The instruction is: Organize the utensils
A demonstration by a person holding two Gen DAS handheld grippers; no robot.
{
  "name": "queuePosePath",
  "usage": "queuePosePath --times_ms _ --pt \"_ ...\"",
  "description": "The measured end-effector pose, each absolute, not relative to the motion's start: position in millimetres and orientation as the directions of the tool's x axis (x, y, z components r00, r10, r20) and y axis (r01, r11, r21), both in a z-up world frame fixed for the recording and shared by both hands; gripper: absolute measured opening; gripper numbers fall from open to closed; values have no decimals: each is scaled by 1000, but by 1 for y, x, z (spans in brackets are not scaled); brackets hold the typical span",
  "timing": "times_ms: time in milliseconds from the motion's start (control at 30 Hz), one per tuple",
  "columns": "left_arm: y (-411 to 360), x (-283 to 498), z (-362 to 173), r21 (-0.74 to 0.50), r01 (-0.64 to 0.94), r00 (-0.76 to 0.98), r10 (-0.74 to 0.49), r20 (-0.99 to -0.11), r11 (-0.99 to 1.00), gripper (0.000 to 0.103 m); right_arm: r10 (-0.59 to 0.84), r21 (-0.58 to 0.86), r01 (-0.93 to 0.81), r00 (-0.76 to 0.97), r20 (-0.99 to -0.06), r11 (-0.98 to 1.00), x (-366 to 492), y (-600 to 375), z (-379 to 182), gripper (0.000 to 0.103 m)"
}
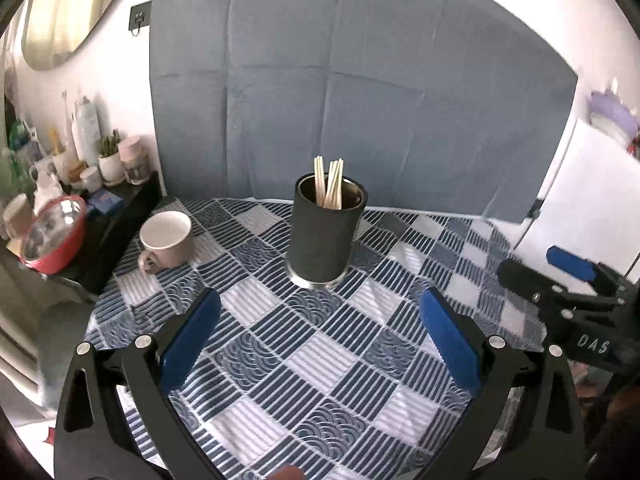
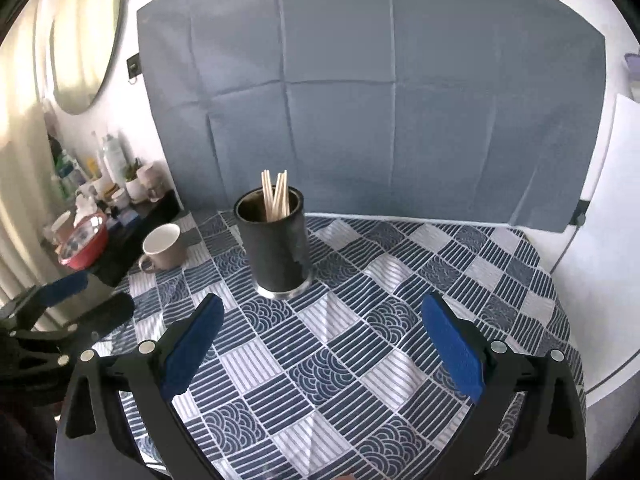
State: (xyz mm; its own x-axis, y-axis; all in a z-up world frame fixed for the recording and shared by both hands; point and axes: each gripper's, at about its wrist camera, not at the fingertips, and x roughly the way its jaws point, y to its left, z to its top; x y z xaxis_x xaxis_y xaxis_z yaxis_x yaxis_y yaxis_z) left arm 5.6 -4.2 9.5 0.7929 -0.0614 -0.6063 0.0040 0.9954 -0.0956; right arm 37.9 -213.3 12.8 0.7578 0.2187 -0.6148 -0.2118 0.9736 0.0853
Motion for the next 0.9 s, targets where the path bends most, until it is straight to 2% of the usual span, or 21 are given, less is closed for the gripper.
queuePosePath --times_ms 100,900 --pt "-6 2 10 -64 -10 802 -30 -597 998 97 222 86 -215 756 -615 973 38 -211 11 95" --pt "4 -2 7 -124 45 803 -110 -586 991 97 229 86 -226 745 -627 970 32 -201 7 95"
